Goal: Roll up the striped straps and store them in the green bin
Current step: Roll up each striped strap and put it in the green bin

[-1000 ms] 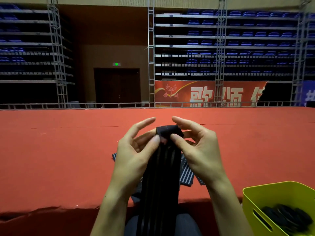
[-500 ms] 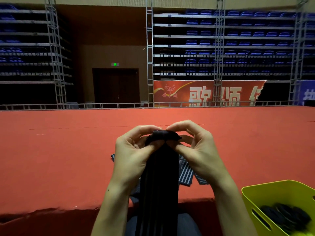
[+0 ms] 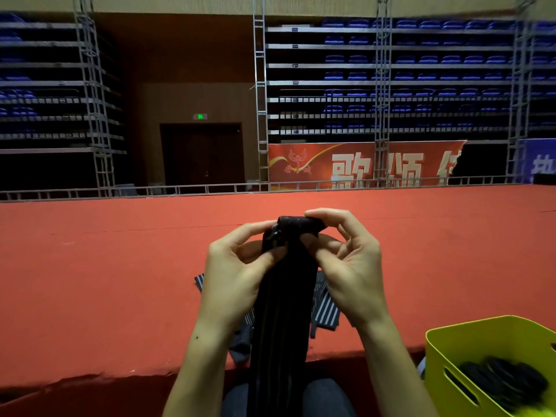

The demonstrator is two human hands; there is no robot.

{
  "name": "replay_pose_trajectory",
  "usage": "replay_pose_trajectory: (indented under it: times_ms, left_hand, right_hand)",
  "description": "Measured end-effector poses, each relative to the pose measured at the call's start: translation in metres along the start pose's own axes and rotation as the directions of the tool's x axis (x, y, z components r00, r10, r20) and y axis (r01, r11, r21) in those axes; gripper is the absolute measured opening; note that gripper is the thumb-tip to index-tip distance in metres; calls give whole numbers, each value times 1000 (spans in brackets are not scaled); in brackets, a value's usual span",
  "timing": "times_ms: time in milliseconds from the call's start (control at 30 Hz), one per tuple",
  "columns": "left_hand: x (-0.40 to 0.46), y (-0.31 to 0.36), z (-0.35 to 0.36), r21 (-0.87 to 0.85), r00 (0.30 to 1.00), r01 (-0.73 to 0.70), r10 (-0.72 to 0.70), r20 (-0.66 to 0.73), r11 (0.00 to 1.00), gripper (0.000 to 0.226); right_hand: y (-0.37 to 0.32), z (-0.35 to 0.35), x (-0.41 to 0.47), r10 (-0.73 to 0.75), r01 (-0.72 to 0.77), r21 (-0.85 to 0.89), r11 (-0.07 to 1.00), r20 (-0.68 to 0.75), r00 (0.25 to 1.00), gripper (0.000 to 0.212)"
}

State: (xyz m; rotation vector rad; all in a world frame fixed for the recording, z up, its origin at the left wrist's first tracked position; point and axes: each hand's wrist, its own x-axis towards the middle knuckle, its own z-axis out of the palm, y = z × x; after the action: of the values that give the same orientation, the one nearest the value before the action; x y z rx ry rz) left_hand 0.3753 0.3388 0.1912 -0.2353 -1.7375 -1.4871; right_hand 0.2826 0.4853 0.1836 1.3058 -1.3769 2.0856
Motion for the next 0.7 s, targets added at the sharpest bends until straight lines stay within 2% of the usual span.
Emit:
replay_pose_trajectory:
  times_ms: [133,233,300,433,567,700]
  left_hand:
    - [0,-1,1,-1,996,-3,3,-87,1000,34]
    - [-1,2,5,-65,993,-9,1,-120,998,26]
    - [-2,5,6,-142,991,16,-34,-126,990,23]
    - [-1,7,1,-163,997,38,-48,-61,986,25]
    - [-1,9,-2,-189,998,50,-55,-18,981,27]
    - [-3,13,0,-163,999,19,-24,-33,986,45]
  right_hand:
    - [1,1,-2,-67,67,-31,997,5,998,33]
    - [6,2,-2,-265,260,-150,954,-17,964,28]
    - [10,2,-4,-345,336,-197,921,-13,938,25]
    - [12,1,-5,-397,378,-249,892,-31,917,16]
    - [13,-2,-2,-455,431,-357,829,19,890,10]
    - [12,-4,-1,-477,457,-378,805,45,878,8]
